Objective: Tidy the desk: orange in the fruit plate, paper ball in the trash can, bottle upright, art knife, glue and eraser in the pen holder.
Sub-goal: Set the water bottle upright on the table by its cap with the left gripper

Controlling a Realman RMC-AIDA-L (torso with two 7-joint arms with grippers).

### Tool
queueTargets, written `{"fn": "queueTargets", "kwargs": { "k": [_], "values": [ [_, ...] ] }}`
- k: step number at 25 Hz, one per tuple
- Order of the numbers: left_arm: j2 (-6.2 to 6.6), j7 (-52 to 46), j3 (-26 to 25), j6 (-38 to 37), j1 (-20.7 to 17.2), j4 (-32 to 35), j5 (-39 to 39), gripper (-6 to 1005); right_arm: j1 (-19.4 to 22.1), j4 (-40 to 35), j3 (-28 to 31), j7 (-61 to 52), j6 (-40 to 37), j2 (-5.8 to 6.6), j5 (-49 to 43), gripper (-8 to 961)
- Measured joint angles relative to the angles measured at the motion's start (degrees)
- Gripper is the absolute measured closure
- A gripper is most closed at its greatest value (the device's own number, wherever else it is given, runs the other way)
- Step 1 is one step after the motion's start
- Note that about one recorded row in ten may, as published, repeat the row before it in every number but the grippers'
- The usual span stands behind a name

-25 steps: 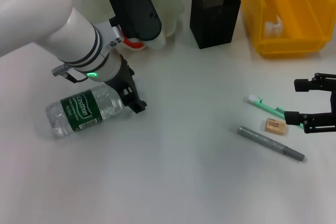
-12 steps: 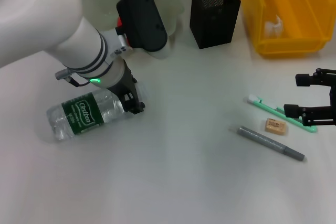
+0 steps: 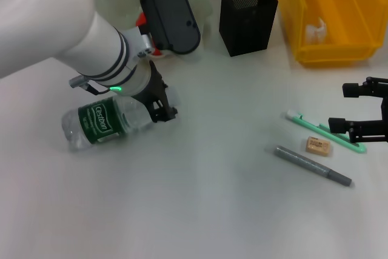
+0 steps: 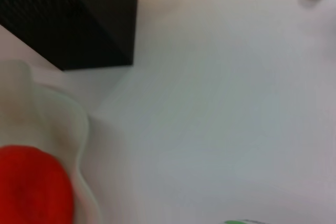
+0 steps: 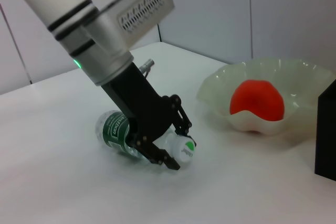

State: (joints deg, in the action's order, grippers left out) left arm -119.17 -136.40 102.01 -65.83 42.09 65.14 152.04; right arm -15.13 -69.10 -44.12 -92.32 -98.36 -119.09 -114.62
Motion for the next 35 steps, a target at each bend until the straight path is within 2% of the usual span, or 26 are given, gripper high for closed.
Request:
{"fn": "queueTargets", "kwargs": {
  "k": [2, 3, 4, 8, 11, 13, 14, 15, 17, 20, 26, 30, 35],
  "values": [
    [0.14, -1.0, -0.8, -0.3, -2.9, 4.9, 0.0, 559, -0.1, -0.1, 0.0, 0.0, 0.0, 0.0, 0.3, 150],
    [0.14, -1.0, -0.8, -0.3, -2.9, 4.9, 0.0, 559, -0.2, -0.2, 0.0, 0.0, 0.0, 0.0, 0.4, 150],
    [0.2, -1.4, -2.1, -0.3, -5.9, 9.0, -0.3, 558, -0.4, -0.2, 0.0, 0.0, 0.0, 0.0, 0.5, 151],
    [0.36, -1.0, -5.2, 1.0, -13.1, 17.8, -4.5, 558, -2.1, -0.1, 0.0, 0.0, -0.4, 0.0, 0.7, 152],
    [0.52, 0.4, -8.3, 2.4, -17.6, 21.4, -9.6, 557, -3.3, 0.0, -0.4, -0.3, -0.3, -0.05, 0.6, 154],
    [0.53, 1.0, -9.2, 2.9, -18.7, 22.2, -11.2, 557, -4.0, 0.0, -0.6, -0.5, -0.1, -0.1, 0.5, 155],
    [0.53, 2.6, -10.5, 4.5, -21.2, 23.0, -15.2, 557, -4.3, 0.1, -0.6, -0.6, 0.0, -0.12, 0.4, 155],
    [0.53, 3.8, -11.6, 6.8, -23.9, 23.4, -18.8, 557, -4.6, 0.1, -0.6, -0.7, 0.0, -0.15, 0.3, 156],
    [0.53, 4.1, -11.8, 7.7, -24.6, 23.4, -19.8, 557, -5.0, 0.3, -0.6, -0.9, 0.1, -0.2, 0.3, 157],
    [0.56, 7.3, -12.6, 13.5, -29.5, 23.3, -26.5, 556, -5.5, 0.6, -0.6, -1.3, 0.1, -0.26, 0.2, 158],
    [0.59, 12.5, -12.7, 19.7, -33.6, 22.1, -35.1, 555, -5.5, 0.6, -0.6, -1.9, 0.2, -0.23, 0.2, 161],
    [0.56, 17.7, -12.9, 22.6, -34.9, 19.3, -41.8, 555, -5.4, 0.8, -0.6, -2.0, 0.4, -0.21, 0.2, 162],
    [0.57, 25.8, -15.3, 23.7, -34.6, 13.9, -51.4, 554, -5.5, 2.0, -0.6, -2.0, 0.6, -0.18, 0.2, 165]
  ]
}}
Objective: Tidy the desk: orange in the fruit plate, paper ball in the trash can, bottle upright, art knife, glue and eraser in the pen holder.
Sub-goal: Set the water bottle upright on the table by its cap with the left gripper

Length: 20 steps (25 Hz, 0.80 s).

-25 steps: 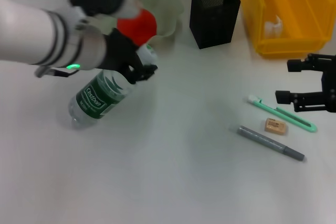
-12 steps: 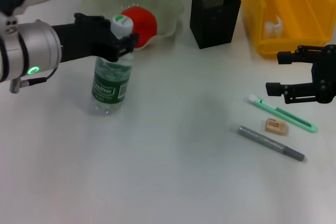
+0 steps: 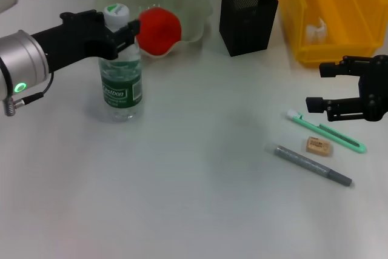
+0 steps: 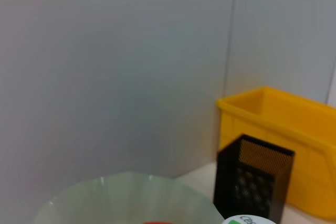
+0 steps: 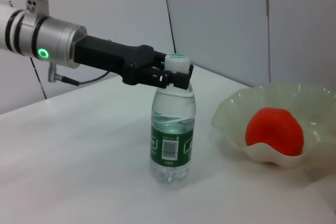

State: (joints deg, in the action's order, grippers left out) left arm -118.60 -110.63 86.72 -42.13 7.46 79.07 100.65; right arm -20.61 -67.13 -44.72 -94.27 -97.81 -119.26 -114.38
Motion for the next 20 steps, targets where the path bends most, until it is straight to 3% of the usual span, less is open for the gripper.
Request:
{"fn": "queueTargets", "kwargs": {
  "k": [11, 20],
  "values": [
    [0.04, 20.7, -4.8, -1.1, 2.7, -14.3, -22.6, 552, -0.5, 1.1, 0.0, 0.3, 0.5, 0.0, -0.1, 170],
    [0.04, 34.1, -4.8, -5.2, 4.7, -22.0, -33.8, 551, -0.9, 1.5, -0.1, 0.4, 1.2, -0.01, -0.1, 174]
  ]
}}
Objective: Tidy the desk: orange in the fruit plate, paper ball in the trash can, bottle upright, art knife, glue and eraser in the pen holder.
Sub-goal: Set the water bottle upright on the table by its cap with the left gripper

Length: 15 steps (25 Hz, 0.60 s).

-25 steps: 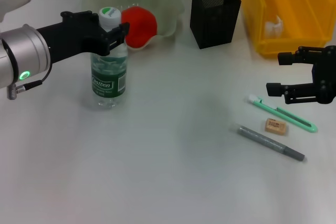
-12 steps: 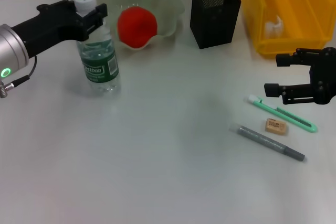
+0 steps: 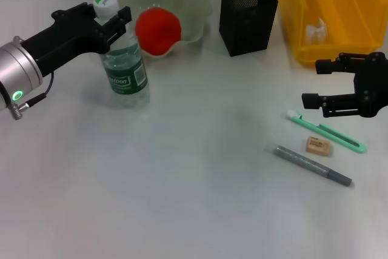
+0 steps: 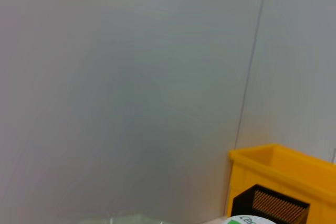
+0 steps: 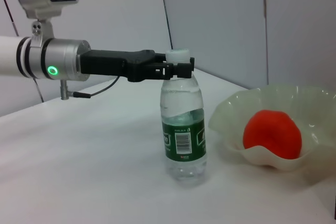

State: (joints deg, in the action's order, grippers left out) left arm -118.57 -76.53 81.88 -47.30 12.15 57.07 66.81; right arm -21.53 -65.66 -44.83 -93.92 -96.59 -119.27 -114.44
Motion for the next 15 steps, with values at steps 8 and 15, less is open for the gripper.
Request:
{"fn": "queueTargets", "kwargs": {
  "k": [8, 15],
  "values": [
    [0.0, 7.3, 0.0, -1.4, 0.4, -4.1, -4.3, 550, -0.2, 0.2, 0.0, 0.1, 0.6, 0.09, -0.1, 177],
    [-0.09, 9.2, 0.1, -2.4, 0.7, -5.0, -4.4, 549, -0.3, 0.4, -0.1, 0.1, 0.7, 0.09, -0.2, 181]
  ]
}}
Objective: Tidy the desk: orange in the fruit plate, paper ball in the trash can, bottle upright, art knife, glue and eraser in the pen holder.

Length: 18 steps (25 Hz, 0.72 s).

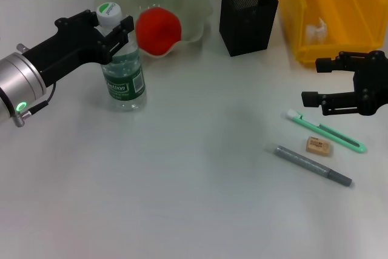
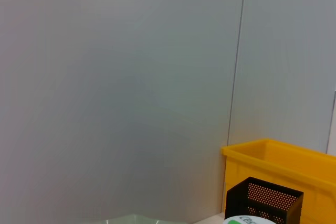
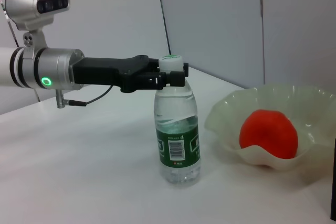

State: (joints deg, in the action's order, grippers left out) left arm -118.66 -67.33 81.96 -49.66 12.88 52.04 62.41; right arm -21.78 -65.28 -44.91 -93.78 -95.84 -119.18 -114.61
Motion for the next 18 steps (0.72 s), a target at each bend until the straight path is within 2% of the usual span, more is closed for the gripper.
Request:
{"fn": "queueTargets", "kwargs": {
  "k": [6, 11, 18],
  "values": [
    [0.01, 1.0, -0.1, -1.0, -0.4, -0.4, -0.1, 548, 0.1, 0.0, 0.0, 0.0, 0.0, 0.0, 0.0, 183],
    [0.08, 1.2, -1.3, -2.9, -0.8, -0.4, -0.1, 430, 0.0, -0.1, 0.0, 0.0, 0.0, 0.07, 0.0, 186],
    [0.29, 0.8, -8.7, -11.7, -4.3, 1.7, 0.0, 256, 0.1, -3.1, -1.8, -3.0, -0.4, 0.05, -0.2, 189]
  ]
}}
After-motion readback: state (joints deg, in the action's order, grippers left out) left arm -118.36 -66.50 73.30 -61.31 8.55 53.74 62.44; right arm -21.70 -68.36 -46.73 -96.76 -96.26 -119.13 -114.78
